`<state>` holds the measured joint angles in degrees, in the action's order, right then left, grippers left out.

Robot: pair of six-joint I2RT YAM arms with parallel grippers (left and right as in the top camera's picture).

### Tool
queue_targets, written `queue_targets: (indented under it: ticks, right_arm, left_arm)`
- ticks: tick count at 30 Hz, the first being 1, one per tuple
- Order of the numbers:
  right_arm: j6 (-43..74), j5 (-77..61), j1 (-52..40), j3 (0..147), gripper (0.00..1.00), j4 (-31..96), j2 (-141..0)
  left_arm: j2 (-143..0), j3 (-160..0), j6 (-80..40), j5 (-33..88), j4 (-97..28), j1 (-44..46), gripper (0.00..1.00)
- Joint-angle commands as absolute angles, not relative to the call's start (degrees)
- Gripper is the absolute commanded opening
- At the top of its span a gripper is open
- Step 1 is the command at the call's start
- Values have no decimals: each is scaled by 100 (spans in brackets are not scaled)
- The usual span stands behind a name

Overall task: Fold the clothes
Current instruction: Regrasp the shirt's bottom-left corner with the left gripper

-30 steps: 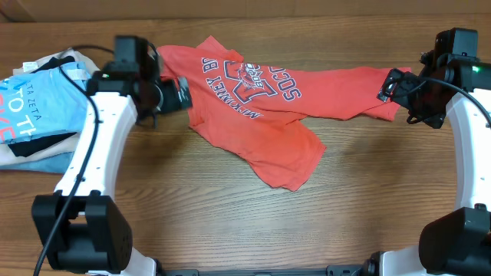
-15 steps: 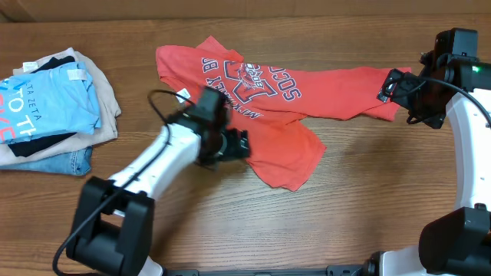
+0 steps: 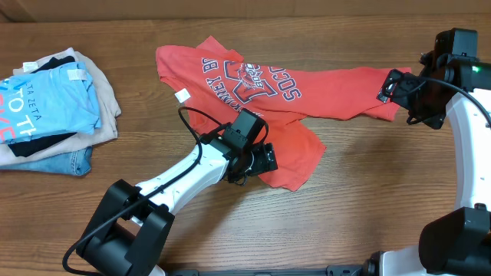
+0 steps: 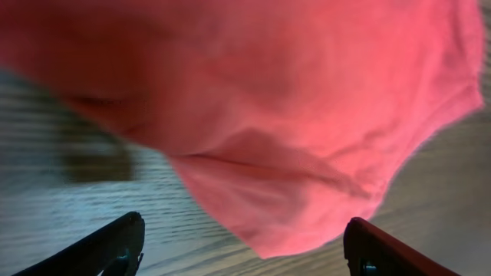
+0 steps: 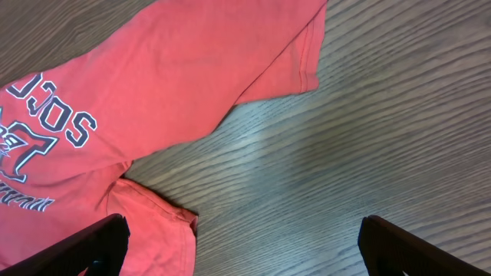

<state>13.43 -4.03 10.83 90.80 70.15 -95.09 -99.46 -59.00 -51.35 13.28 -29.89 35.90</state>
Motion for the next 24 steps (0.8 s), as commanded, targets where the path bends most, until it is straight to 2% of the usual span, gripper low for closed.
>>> queue_targets:
  ticks: [1,4,7,8,9,13,14,20,24]
  right_arm:
    - [1302,-346,1100,9198,100,7022,-9430]
    - [1302,-349,1100,9198,100,7022,-9430]
    - [1302,-346,1100,9198,100,7022,-9430]
    - [1302,-346,1100,9198,100,7022,-9430]
    - [1304,-349,1100,9198,100,7024,-9430]
    - [1302,-349,1100,9198,100,7043,-9430]
    - [1302,-346,1100,9198,100,7052,-9430]
    - [1173,-349,1100,9194,100,7085,-9430]
    - [1179,-377,1100,9183,100,7168,-9430]
  left_arm:
    - [-9998,-5808,-5754,860,-3039,3605,88]
    - [-10073,-5730,-5948,725,-2877,3603,86]
    - [-10263,-5725,-5942,563,-2687,3603,80]
    - [-10337,-5728,-5940,513,-2604,3603,73]
    - [-10420,-5725,-5937,497,-2502,3601,62]
    - [-10687,-5728,-5911,495,-2171,3601,10]
    - [-10700,-5728,-5909,495,-2200,3592,4]
    - [-10267,-5778,-5531,226,-3144,3345,4]
    - [-9550,-5793,-4950,-405,-3793,2569,4]
